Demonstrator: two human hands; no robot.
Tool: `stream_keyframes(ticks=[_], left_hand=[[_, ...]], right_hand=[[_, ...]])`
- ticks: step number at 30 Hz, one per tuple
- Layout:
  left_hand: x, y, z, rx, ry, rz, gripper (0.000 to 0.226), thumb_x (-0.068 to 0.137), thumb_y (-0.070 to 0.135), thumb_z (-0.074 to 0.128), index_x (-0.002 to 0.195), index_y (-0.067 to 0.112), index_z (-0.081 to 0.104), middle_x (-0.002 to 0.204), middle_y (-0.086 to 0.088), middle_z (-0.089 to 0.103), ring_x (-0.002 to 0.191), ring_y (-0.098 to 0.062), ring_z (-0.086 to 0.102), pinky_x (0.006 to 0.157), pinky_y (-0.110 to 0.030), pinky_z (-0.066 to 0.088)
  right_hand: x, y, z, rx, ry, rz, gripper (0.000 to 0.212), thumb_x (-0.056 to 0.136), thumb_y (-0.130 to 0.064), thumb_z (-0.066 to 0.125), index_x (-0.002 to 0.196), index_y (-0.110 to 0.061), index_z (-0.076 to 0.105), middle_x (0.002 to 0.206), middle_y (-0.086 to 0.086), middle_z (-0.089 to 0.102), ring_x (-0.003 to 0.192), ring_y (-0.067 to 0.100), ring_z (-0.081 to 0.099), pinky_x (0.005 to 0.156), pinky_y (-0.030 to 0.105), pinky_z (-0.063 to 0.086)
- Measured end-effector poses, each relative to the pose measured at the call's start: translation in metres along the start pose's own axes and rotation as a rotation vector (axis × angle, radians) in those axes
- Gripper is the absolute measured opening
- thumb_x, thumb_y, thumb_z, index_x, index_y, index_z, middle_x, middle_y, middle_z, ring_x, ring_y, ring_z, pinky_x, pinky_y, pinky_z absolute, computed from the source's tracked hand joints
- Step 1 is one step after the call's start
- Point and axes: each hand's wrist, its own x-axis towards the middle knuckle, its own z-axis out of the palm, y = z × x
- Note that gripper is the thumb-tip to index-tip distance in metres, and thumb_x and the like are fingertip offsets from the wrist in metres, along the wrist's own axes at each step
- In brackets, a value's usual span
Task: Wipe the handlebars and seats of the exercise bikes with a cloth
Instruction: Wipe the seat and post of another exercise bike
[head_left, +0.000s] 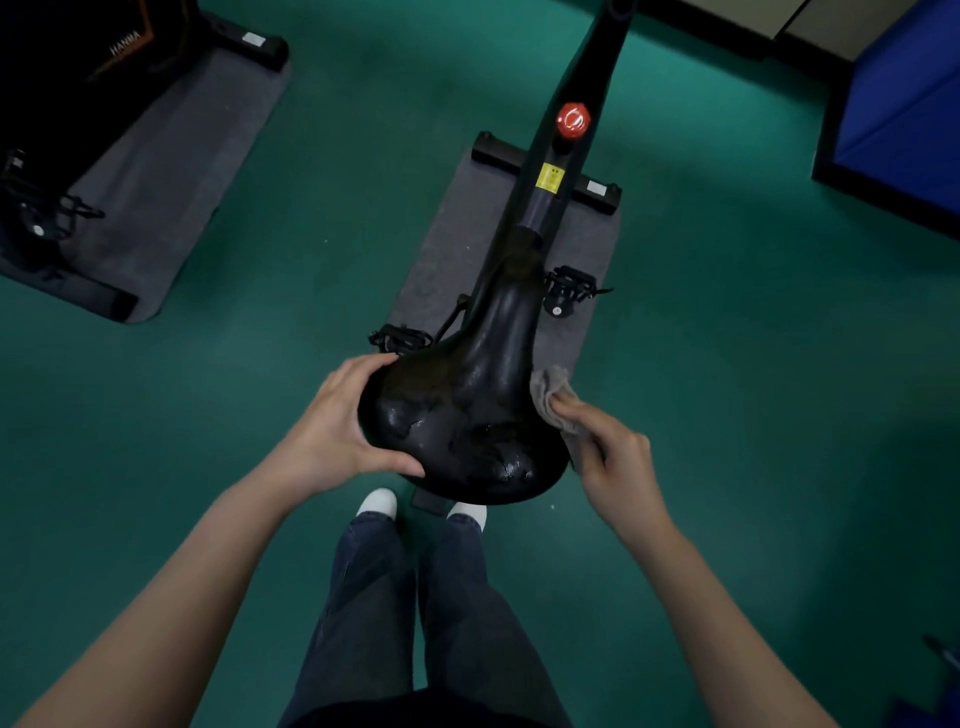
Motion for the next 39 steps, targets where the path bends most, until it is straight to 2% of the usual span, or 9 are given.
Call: stream_keyframes(ticks=[3,7,11,13,16,19,25,32,39], left_hand=[[0.0,0.0,0.001,-0.005,0.009,0.004,0.116,0.035,0.051,0.084,0.137,0.02,0.039,0.131,0.008,0.039,0.127,-0.014,0.036,0.11,-0.04,0.033],[-0.001,-0.003,0.003,-0.03,0.021,0.009,0.114,0.036,0.049,0.088,0.136,0.023,0.04,0.13,0.009,0.039,0.128,-0.013,0.037,0.109,-0.044,0.035],[-0.002,-0.006,0.004,-0.07,0.035,0.014,0.111,0.036,0.054,0.086,0.134,0.031,0.039,0.13,0.011,0.039,0.129,-0.012,0.037,0.109,-0.047,0.035],[-0.002,-0.007,0.005,-0.072,0.039,0.015,0.108,0.038,0.058,0.084,0.133,0.034,0.038,0.129,0.012,0.039,0.128,-0.01,0.037,0.109,-0.048,0.036],[-0.001,-0.008,0.005,-0.065,0.035,0.012,0.109,0.036,0.068,0.08,0.131,0.037,0.038,0.128,0.015,0.039,0.127,-0.008,0.037,0.109,-0.045,0.036],[-0.001,-0.007,0.005,-0.073,0.028,0.02,0.113,0.032,0.075,0.076,0.131,0.037,0.038,0.123,0.023,0.039,0.126,-0.005,0.037,0.109,-0.042,0.035],[-0.001,-0.007,0.004,-0.056,0.03,0.049,0.114,0.038,0.06,0.085,0.136,0.022,0.041,0.129,0.01,0.04,0.127,-0.012,0.037,0.108,-0.047,0.036],[0.003,-0.02,-0.009,-0.037,-0.088,0.13,0.117,0.039,0.048,0.086,0.141,0.019,0.036,0.137,0.005,0.037,0.133,-0.016,0.034,0.109,-0.048,0.036],[0.015,-0.034,-0.023,-0.003,-0.153,0.263,0.103,0.046,0.04,0.09,0.136,0.021,0.042,0.13,0.01,0.041,0.126,-0.012,0.04,0.107,-0.041,0.039]], right_hand=[[-0.005,0.011,-0.001,0.133,-0.001,0.151,0.049,0.086,0.018,0.048,0.113,-0.019,0.065,0.115,-0.009,0.064,0.115,0.003,0.056,0.1,0.012,0.041],[0.019,0.021,0.01,0.371,-0.059,0.379,0.037,0.092,0.013,0.044,0.114,-0.01,0.064,0.111,0.004,0.066,0.107,0.017,0.06,0.104,0.044,0.044],[0.007,0.021,0.014,0.541,0.017,0.486,0.038,0.093,0.013,0.043,0.109,-0.015,0.064,0.108,0.009,0.066,0.102,0.021,0.06,0.099,0.057,0.044],[-0.014,0.016,0.018,0.483,0.112,0.459,0.043,0.092,0.014,0.044,0.113,-0.019,0.062,0.116,0.006,0.065,0.111,0.019,0.06,0.102,0.051,0.044],[-0.047,-0.002,0.029,0.328,0.251,0.292,0.053,0.088,0.016,0.048,0.118,-0.026,0.06,0.125,-0.005,0.062,0.122,0.009,0.055,0.106,0.025,0.041],[-0.061,-0.014,0.033,0.269,0.308,0.147,0.05,0.086,0.015,0.048,0.121,-0.018,0.063,0.127,-0.01,0.06,0.123,0.002,0.053,0.101,0.012,0.038],[-0.029,-0.023,0.028,0.114,0.316,0.24,0.049,0.088,0.016,0.042,0.124,-0.01,0.061,0.128,-0.006,0.058,0.123,0.005,0.052,0.102,0.008,0.034],[-0.063,-0.06,0.082,-0.075,0.536,0.244,0.054,0.083,0.021,0.047,0.126,-0.009,0.06,0.13,0.0,0.059,0.128,0.017,0.05,0.107,0.035,0.04],[-0.076,-0.12,0.152,-0.12,0.583,0.144,0.064,0.071,0.02,0.037,0.123,-0.008,0.062,0.13,-0.002,0.059,0.13,0.012,0.046,0.11,0.027,0.035]])
